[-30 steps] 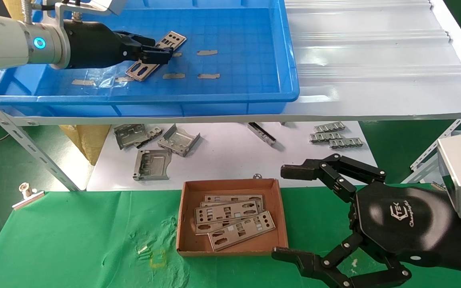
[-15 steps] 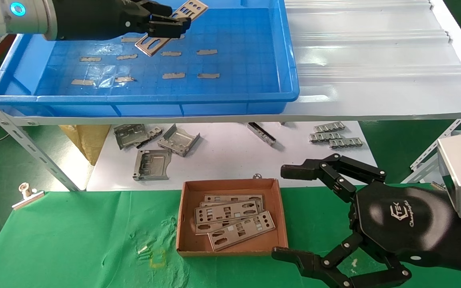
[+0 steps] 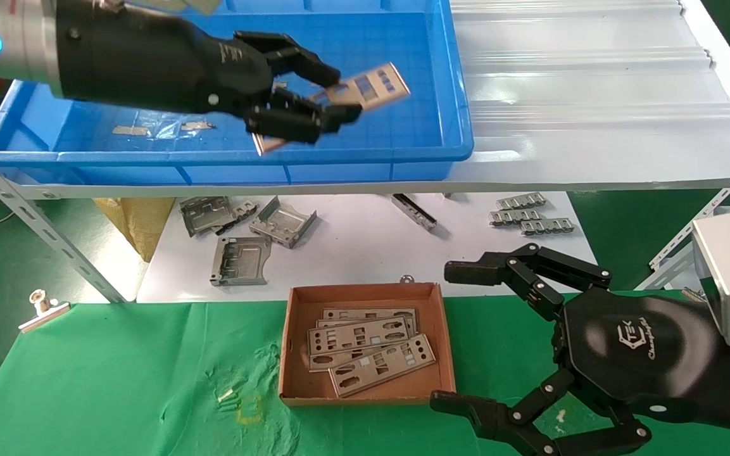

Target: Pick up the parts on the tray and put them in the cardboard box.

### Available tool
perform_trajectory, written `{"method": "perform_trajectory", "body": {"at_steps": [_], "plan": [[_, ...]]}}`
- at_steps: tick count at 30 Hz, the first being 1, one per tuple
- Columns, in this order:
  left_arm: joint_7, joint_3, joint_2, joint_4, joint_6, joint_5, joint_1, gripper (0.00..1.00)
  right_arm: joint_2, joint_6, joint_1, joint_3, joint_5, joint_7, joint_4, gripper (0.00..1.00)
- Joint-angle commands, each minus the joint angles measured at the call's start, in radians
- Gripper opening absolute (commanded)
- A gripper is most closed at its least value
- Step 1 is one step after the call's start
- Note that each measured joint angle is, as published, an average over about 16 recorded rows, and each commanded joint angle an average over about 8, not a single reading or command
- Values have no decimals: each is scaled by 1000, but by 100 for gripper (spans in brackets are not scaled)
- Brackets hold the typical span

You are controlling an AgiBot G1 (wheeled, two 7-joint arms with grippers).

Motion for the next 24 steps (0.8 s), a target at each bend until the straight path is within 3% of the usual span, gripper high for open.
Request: {"method": "perform_trajectory", "body": {"at_steps": [1, 7, 15, 19, 24], "plan": [[27, 1, -4, -8, 59, 1, -1, 0, 0, 0, 0, 0, 0, 0, 0, 100], [79, 59, -28, -165, 83, -49, 65, 0, 0, 0, 0, 0, 0, 0, 0, 100], [58, 240, -132, -487, 73, -223, 210, 0, 0, 0, 0, 0, 0, 0, 0, 100], [69, 320, -121, -485, 52, -238, 269, 0, 0, 0, 0, 0, 0, 0, 0, 100], [172, 372, -42, -359, 0, -205, 347, 0, 0, 0, 0, 0, 0, 0, 0, 100]]}}
